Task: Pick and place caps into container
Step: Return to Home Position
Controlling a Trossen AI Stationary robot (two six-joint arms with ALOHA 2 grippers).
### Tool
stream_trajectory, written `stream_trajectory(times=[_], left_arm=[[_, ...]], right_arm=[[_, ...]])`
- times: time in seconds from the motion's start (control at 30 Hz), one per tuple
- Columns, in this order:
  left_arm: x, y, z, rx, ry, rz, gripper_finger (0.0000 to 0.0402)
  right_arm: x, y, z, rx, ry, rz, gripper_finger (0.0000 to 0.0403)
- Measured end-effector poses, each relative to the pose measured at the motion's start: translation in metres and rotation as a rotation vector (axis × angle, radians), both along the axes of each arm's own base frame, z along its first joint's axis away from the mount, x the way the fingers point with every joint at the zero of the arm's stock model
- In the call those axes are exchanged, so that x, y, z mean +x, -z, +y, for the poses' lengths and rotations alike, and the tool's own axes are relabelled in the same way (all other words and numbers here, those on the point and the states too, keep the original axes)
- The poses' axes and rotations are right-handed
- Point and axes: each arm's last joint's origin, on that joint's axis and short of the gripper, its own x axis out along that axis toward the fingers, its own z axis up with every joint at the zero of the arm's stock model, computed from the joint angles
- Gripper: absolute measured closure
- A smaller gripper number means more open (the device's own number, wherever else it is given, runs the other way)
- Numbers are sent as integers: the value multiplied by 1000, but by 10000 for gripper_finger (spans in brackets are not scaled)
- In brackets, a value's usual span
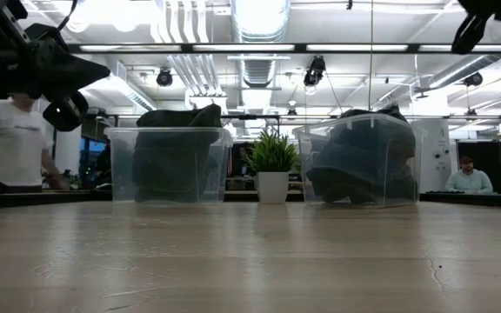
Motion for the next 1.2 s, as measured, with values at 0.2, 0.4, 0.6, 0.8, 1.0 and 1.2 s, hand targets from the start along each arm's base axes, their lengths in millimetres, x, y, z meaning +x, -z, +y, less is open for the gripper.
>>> stream_trajectory(times=[0.2, 0.4, 0.6, 0.8, 1.0, 1.2], left_arm=[[0, 0, 0, 0, 0, 0, 402], [0, 0, 0, 0, 0, 0, 402], [0, 0, 0, 0, 0, 1, 402], [0, 0, 0, 0, 0, 1, 402], [0, 0, 0, 0, 0, 1, 402], [0, 0, 0, 0, 0, 2, 401]], right_arm=[[8, 16, -4, -7, 41, 27, 395], [11, 18, -10, -41, 20, 44, 395], [11, 18, -12, -46, -110, 69, 395], [18, 35, -11, -11, -169, 108, 395], [21, 48, -11, -6, -184, -38, 395], [23, 53, -11, -39, -172, 20, 395]])
